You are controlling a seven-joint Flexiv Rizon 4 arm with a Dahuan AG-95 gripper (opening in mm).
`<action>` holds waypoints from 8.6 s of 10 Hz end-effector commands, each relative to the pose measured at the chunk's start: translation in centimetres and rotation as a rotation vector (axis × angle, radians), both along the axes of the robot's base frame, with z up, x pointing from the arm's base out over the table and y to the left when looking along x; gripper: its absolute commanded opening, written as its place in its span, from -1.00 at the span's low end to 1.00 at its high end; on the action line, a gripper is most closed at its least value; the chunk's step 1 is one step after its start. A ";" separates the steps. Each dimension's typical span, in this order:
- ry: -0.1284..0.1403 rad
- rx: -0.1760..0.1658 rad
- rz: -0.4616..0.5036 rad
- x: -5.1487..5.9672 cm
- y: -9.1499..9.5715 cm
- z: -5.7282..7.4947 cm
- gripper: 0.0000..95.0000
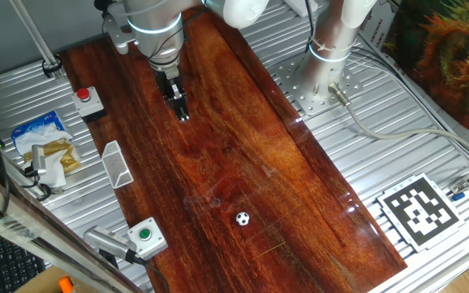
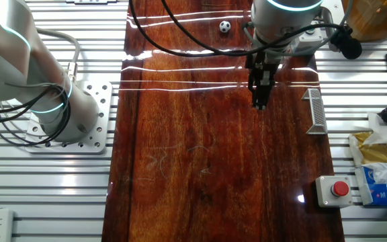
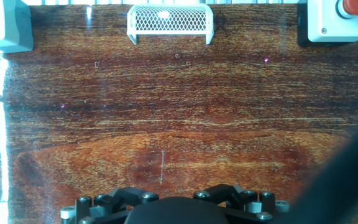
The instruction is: Push the soccer ball into the goal
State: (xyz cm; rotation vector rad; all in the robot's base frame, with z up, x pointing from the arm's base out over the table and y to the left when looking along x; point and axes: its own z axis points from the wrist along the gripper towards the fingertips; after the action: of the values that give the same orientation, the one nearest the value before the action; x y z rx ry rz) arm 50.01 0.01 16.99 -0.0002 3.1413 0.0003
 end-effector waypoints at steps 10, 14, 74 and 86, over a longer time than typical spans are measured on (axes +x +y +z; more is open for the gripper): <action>-0.053 0.018 -0.082 -0.3 0.3 0.9 -1.00; -0.054 0.014 -0.077 -0.3 0.3 0.9 -1.00; -0.025 0.011 -0.087 -6.6 31.4 -7.7 -1.00; -0.041 0.026 -0.158 -8.2 36.3 -12.5 -1.00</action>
State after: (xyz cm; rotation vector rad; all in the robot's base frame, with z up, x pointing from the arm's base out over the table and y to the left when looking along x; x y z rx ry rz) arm 41.77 36.03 4.63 0.2419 3.0899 0.0396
